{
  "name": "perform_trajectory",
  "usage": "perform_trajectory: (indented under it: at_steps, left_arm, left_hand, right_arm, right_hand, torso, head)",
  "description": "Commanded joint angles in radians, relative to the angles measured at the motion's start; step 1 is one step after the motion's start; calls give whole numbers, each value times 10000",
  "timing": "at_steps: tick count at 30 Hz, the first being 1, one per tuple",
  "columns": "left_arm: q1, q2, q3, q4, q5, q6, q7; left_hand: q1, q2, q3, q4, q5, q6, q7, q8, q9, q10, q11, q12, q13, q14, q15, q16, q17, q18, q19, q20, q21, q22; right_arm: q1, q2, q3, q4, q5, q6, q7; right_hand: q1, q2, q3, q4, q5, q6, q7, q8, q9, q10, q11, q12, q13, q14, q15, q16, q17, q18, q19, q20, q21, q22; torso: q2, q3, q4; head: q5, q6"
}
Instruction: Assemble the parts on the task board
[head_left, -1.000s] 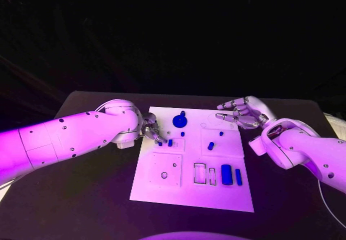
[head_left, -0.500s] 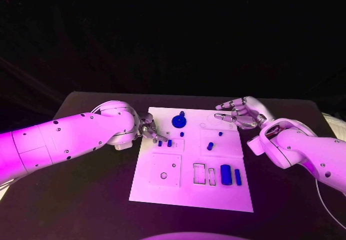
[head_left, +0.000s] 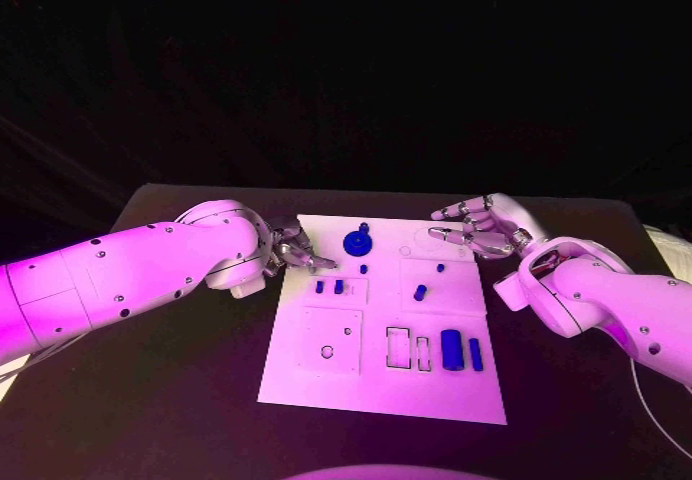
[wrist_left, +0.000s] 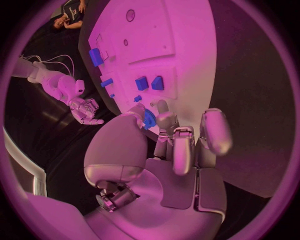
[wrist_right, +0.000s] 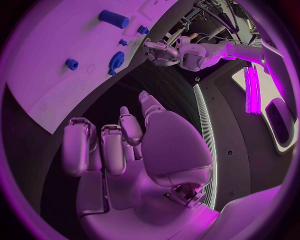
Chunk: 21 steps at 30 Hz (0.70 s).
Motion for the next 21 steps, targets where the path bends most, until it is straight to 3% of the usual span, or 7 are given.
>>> perform_trajectory:
  at_steps: [1,5,9,14,17,18,21]
  left_arm:
    - [8,80,7,7,536,-990,2321]
    - [7,272,-45,-64,42,-1322,3749]
    - [-9,589,-151,-232,-767,-1562,4724]
    - [-101,961,-266,-557,-1654,-1687,5268]
    - [-141,1129,-300,-736,-2157,-1628,5341]
    - [-157,1188,-310,-795,-2362,-1595,5334]
    - [-190,1319,-327,-909,-2883,-1480,5234]
  left_hand:
    - [936,-86,218,-91,5,-751,386,-293,-225,-1473,416,-1381,-1275,-467,347,-2057,-618,558,-1726,262,-3122,-2827]
    - [2710,-237,1034,-547,31,-1511,979,-1056,-1033,-2745,950,-2892,-2417,-3017,844,-6158,-4473,614,-2670,674,-4920,-4076]
    - [3925,-681,2064,-1018,17,-1335,1232,-1918,-2218,-2987,1202,-4493,-3961,-3303,1069,-7083,-5306,729,-2664,870,-5597,-4596]
    - [4065,-1205,2485,-1269,-15,-837,1049,-2802,-3460,-2504,1117,-5582,-5352,-2820,972,-7270,-5764,751,-2269,816,-5646,-4702]
    - [3886,-1272,2422,-1281,-34,-551,984,-3102,-3922,-2284,1086,-5912,-5859,-2368,916,-7067,-5818,749,-1888,798,-5604,-4738]
    - [3838,-1333,2361,-1320,-30,-434,960,-3227,-4116,-2189,1071,-6029,-6064,-2011,889,-6640,-5542,750,-1630,774,-5537,-4732]
    - [3643,-1360,2222,-1298,-42,-205,929,-3457,-4490,-2020,1059,-6234,-6456,-755,817,-4311,-3410,721,-950,737,-5268,-4638]
  right_arm:
    - [-9,-1,0,10,-23,109,27]
    - [-9,2,-1,8,-23,108,24]
    - [-9,3,-1,10,-23,104,24]
    - [-9,10,-1,15,-23,106,26]
    - [-9,13,-1,19,-23,108,27]
    - [-9,13,-1,20,-23,109,27]
    - [-9,15,-1,23,-23,111,27]
  right_hand:
    - [-26,23,-65,-20,28,41,-18,23,12,-62,-10,-48,-9,651,-8,-40,946,75,-71,-5,-63,-9]
    - [-26,23,-65,-20,28,41,-18,23,12,-62,-10,-48,-9,651,-8,-40,946,75,-71,-5,-63,-9]
    - [-26,23,-65,-20,28,41,-18,23,12,-62,-10,-48,-9,651,-8,-40,946,75,-71,-5,-63,-9]
    - [-26,23,-65,-20,28,41,-18,23,12,-62,-10,-48,-9,651,-8,-40,946,75,-71,-5,-63,-9]
    - [-26,23,-65,-20,28,41,-18,23,12,-62,-10,-48,-9,651,-8,-40,946,75,-71,-5,-63,-9]
    - [-26,23,-65,-20,28,41,-18,23,12,-62,-10,-48,-9,651,-8,-40,946,75,-71,-5,-63,-9]
    - [-26,23,-65,-20,28,41,-18,23,12,-62,-10,-48,-9,651,-8,-40,946,75,-71,-5,-63,-9]
  torso:
    - [-7,14,-6]
    - [3,3,-23]
    - [9,-1,-13]
    - [4,2,-16]
    - [4,0,-8]
    - [8,-1,-10]
    - [12,-9,-8]
  head:
    - [30,23]
    - [7,64]
    - [-25,95]
    - [-58,126]
    - [-88,138]
    - [-91,130]
    - [-98,136]
